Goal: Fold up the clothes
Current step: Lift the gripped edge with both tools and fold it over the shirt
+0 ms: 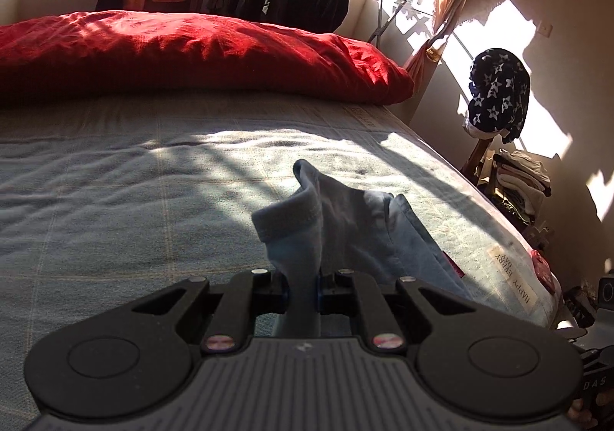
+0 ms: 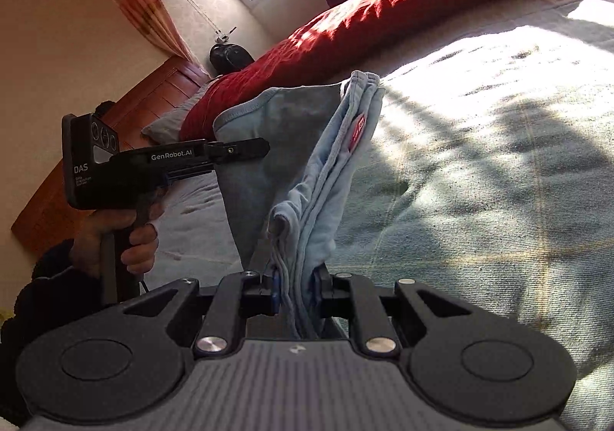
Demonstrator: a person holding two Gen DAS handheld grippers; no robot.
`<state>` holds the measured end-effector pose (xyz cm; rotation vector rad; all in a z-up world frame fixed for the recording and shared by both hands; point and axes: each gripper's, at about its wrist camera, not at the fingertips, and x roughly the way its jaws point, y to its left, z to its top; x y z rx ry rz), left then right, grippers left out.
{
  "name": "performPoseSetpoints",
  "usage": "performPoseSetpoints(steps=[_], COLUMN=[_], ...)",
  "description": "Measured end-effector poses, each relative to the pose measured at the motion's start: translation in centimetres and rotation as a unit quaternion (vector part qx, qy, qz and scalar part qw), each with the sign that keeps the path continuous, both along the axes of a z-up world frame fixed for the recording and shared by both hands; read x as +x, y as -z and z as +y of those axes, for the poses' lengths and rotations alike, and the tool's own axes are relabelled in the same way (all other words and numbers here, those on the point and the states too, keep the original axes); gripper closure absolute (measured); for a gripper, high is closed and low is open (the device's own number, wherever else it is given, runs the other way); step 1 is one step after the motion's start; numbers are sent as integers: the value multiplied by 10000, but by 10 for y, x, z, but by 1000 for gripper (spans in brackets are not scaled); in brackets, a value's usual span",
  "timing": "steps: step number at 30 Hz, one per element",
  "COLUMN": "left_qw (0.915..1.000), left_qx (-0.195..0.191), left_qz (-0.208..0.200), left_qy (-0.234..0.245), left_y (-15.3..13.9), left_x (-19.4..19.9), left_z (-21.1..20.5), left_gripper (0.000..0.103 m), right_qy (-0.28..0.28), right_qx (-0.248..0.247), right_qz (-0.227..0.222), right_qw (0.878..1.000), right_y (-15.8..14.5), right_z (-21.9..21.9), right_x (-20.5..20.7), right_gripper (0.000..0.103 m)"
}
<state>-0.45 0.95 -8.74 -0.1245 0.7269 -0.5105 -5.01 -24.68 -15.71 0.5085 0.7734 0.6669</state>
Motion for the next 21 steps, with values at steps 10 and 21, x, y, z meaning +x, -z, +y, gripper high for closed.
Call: performPoseSetpoints(steps=[10, 21], left_qw=[9957, 9783], left_qx=[134, 425], left_qz=[-169, -207], left_qy=[-905, -2016], left_y=[-23, -40], left_x=[-27, -45], left_z=[114, 253], left_gripper=[94, 94], right_qy=[-921, -1991], right_qx=[32, 118], right_qz=[-95, 32], right_qw=[9957, 9799], right_y=[-17, -22], right_z=[110, 270], right_x=[19, 46], right_gripper=[85, 85])
